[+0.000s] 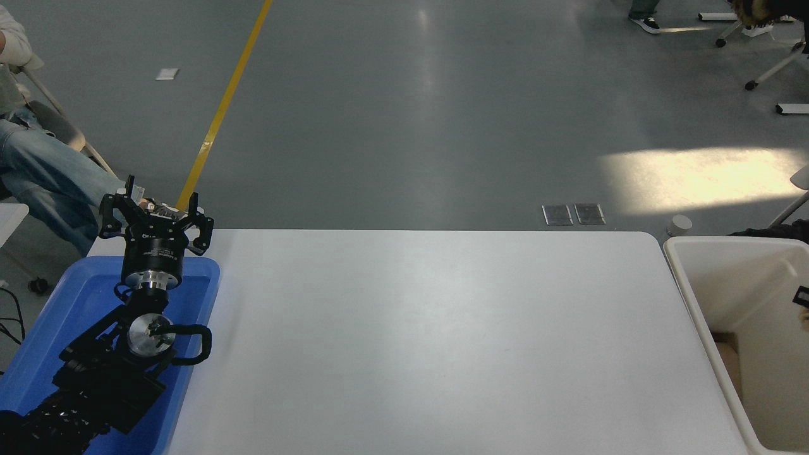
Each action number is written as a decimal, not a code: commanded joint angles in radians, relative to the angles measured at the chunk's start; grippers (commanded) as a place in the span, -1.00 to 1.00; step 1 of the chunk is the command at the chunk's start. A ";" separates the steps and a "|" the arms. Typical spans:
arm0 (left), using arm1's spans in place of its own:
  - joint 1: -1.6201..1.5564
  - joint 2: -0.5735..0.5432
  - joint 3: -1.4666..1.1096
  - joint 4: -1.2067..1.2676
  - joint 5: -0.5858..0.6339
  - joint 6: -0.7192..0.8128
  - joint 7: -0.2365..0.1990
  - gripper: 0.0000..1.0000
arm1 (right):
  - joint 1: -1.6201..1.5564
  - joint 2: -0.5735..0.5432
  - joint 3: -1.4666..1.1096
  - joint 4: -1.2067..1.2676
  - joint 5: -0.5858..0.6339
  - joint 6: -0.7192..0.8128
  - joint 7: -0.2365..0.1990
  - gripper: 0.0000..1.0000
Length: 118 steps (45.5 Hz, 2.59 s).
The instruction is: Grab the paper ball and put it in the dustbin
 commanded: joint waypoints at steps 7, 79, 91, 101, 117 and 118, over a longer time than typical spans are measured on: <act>0.000 0.000 0.000 0.000 0.000 0.001 0.000 0.98 | -0.084 0.090 0.075 -0.038 0.043 -0.077 -0.001 0.22; 0.000 0.000 0.002 0.000 0.000 0.000 0.002 0.98 | 1.437 -0.039 -0.574 1.276 0.023 0.475 -0.018 1.00; 0.000 0.000 0.000 0.000 0.000 0.000 0.000 0.98 | 1.562 0.179 -0.578 1.316 0.183 0.576 -0.018 1.00; 0.000 0.000 0.000 0.000 0.000 0.000 0.000 0.98 | 1.612 0.285 -0.584 1.347 0.261 0.602 -0.018 1.00; 0.000 0.000 0.000 0.001 0.000 0.000 0.000 0.98 | 1.658 0.372 -0.583 1.368 0.324 0.651 -0.016 1.00; 0.000 0.000 0.000 0.001 0.000 0.000 0.000 0.98 | 1.658 0.373 -0.581 1.370 0.325 0.653 -0.016 1.00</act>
